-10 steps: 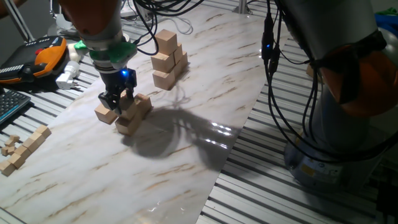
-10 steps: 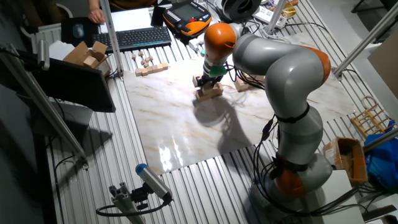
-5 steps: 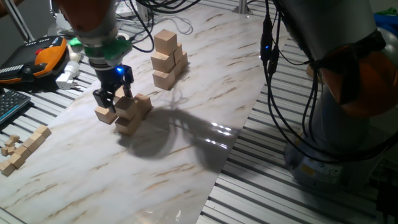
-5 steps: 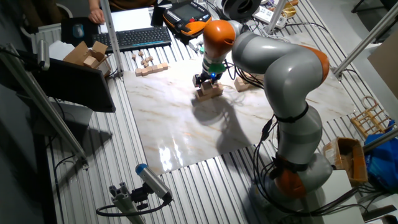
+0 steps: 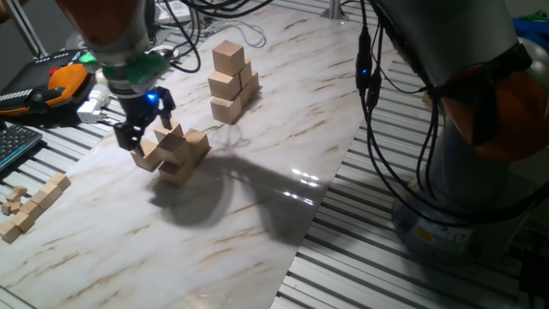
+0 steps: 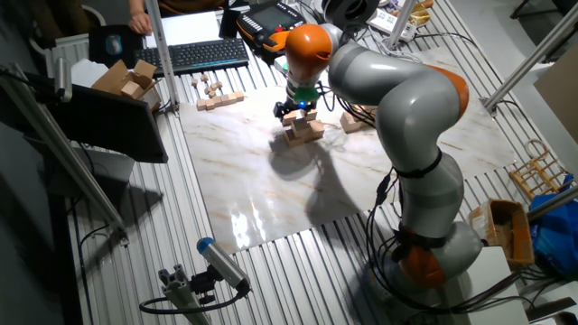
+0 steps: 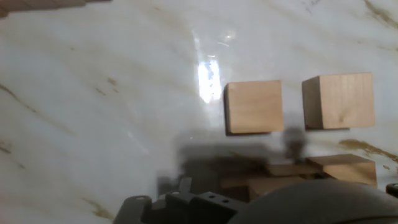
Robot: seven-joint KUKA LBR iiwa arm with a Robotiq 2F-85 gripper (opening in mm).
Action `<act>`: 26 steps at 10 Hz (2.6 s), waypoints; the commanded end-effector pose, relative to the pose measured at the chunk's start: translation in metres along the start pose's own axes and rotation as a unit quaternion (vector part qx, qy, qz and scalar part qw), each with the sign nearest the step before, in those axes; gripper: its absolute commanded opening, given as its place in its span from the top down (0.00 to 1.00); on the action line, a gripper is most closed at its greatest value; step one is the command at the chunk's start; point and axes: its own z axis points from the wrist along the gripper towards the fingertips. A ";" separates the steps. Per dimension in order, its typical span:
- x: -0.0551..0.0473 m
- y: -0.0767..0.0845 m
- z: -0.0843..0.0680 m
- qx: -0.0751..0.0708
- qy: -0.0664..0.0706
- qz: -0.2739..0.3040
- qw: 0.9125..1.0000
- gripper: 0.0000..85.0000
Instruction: Stack the blocks into a pyramid shape
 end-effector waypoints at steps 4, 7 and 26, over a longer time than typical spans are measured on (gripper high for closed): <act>-0.021 0.008 0.019 -0.003 -0.011 -0.019 1.000 0.00; -0.032 0.014 0.032 -0.006 -0.011 -0.037 0.999 0.00; -0.040 0.019 0.038 -0.036 0.006 -0.047 0.998 0.00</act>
